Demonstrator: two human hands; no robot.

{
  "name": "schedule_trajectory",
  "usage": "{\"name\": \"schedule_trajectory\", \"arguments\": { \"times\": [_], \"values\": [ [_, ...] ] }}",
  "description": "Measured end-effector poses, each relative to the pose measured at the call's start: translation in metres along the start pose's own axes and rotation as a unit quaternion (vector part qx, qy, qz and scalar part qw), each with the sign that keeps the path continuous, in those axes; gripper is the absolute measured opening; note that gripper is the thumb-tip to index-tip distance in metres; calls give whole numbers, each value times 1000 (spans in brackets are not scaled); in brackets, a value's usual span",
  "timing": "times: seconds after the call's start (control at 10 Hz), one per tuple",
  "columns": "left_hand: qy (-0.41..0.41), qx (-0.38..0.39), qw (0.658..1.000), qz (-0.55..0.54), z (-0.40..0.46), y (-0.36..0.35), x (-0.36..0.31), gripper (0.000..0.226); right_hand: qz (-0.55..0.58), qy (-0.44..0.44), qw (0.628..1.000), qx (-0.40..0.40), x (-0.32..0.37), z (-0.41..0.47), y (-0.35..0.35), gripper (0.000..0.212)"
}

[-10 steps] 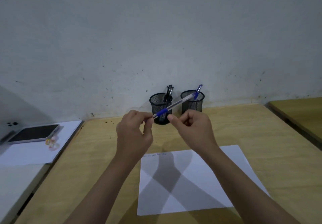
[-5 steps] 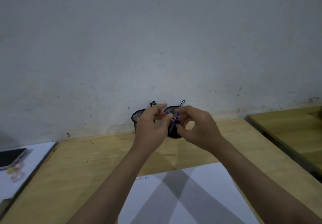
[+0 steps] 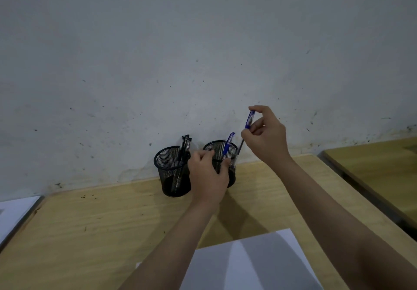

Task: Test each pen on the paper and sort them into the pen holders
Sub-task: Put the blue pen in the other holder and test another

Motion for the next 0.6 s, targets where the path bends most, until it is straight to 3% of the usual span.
{"name": "schedule_trajectory", "arguments": {
  "times": [0.2,0.3,0.5,0.6],
  "values": [
    [-11,-42,999,-11,0,-6,5,39,84,-40,994,-62,-3,18,11,44],
    [-13,-52,998,-19,0,-6,5,40,39,-44,997,-49,-6,20,2,44],
    [-2,-41,999,-13,1,-4,3,42,-114,-66,987,90,-24,0,-28,36],
    [14,-33,999,-24,1,-3,3,43,-156,-85,976,125,-23,-7,-33,44]
  ]
}}
Point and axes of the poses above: each hand's wrist, its own z-axis towards the middle knuckle, its own y-axis out of the back of the hand, x = y × z, the point moved 2 cm from there along z, towards the middle knuckle, and after that the axes turned 8 degrees about -y, right-handed, at the moved point
